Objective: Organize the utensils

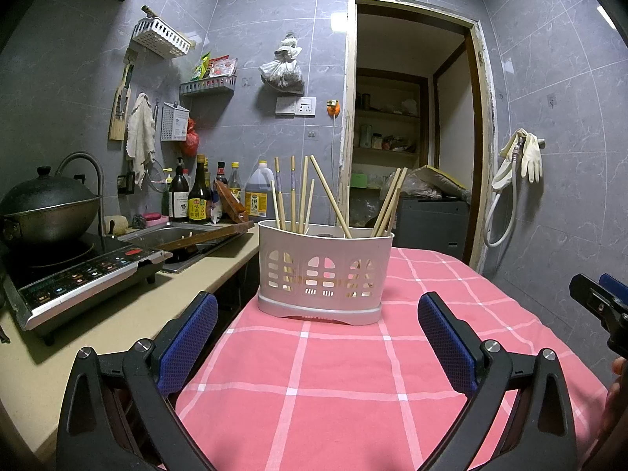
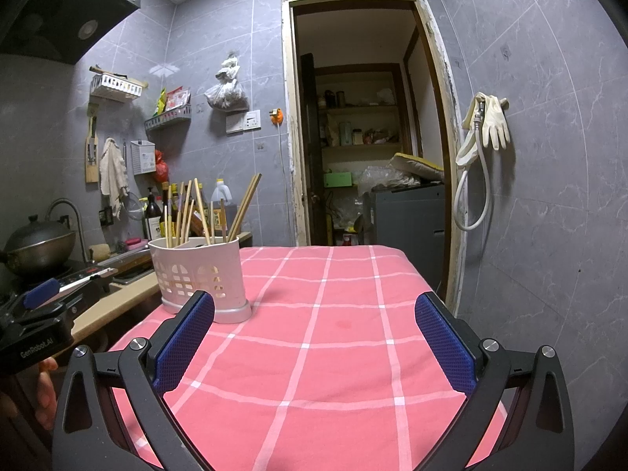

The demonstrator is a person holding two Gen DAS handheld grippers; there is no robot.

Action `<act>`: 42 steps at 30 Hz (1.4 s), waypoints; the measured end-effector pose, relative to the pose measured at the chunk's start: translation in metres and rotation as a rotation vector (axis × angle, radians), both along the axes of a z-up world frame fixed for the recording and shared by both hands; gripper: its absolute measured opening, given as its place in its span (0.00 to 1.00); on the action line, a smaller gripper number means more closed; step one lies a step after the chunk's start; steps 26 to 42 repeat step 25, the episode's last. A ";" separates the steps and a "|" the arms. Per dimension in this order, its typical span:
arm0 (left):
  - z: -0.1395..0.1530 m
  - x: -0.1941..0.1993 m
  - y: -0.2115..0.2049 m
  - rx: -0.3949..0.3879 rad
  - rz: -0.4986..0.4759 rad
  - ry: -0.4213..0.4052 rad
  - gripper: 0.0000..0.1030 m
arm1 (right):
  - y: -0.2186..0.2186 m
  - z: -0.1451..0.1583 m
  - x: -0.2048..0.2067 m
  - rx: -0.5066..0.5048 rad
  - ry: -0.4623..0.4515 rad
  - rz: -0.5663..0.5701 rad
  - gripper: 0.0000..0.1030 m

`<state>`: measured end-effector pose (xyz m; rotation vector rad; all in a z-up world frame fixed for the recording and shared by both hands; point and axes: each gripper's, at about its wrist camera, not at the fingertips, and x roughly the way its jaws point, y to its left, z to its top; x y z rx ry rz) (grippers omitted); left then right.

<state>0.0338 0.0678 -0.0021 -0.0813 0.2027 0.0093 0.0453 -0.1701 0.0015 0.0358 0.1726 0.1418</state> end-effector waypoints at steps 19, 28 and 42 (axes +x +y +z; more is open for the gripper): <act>-0.002 -0.002 -0.004 0.007 0.008 0.005 0.97 | 0.000 0.000 0.000 0.001 0.002 0.000 1.00; -0.002 -0.003 -0.003 0.006 0.007 0.004 0.97 | 0.000 0.000 -0.001 0.001 0.002 0.000 1.00; -0.002 -0.003 -0.003 0.006 0.007 0.004 0.97 | 0.000 0.000 -0.001 0.001 0.002 0.000 1.00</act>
